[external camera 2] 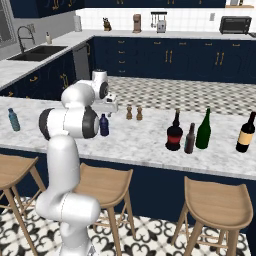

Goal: Move the plastic bottles in the middle to the plastics group, and the glass bottles in the middle to the glass group.

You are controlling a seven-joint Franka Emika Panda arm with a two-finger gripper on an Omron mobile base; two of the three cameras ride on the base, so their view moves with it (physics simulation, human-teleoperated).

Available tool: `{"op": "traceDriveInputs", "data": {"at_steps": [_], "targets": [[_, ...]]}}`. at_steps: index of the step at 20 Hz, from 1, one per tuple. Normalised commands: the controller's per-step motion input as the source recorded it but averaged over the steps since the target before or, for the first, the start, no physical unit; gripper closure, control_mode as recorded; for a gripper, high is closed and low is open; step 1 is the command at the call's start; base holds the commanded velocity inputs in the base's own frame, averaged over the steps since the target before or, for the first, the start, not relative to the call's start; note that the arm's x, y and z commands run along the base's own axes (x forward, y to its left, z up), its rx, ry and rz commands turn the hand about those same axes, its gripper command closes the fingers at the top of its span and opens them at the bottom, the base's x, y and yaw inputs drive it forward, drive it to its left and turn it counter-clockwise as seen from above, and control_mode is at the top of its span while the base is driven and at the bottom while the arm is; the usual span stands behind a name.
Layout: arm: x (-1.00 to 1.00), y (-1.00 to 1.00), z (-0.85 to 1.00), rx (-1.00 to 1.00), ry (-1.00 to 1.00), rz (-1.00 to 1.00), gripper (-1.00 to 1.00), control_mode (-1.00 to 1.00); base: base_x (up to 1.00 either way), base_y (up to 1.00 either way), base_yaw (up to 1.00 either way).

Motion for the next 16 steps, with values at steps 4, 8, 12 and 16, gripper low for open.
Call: {"op": "traceDriveInputs", "data": {"at_steps": [4,8,12,16], "targets": [[0.00,0.00,-0.21,0.00,0.00,0.00,-1.00,-1.00,0.00,0.00,0.00],[0.11,0.00,-0.23,0.00,-0.02,0.00,-1.00,-1.00,0.00,0.00,0.00],[0.18,0.00,-0.04,0.00,-0.08,0.00,-1.00,-1.00,0.00,0.00,0.00],[0.10,0.00,0.00,0.04,-0.13,0.00,-1.00,-1.00,0.00,0.00,0.00]]}}
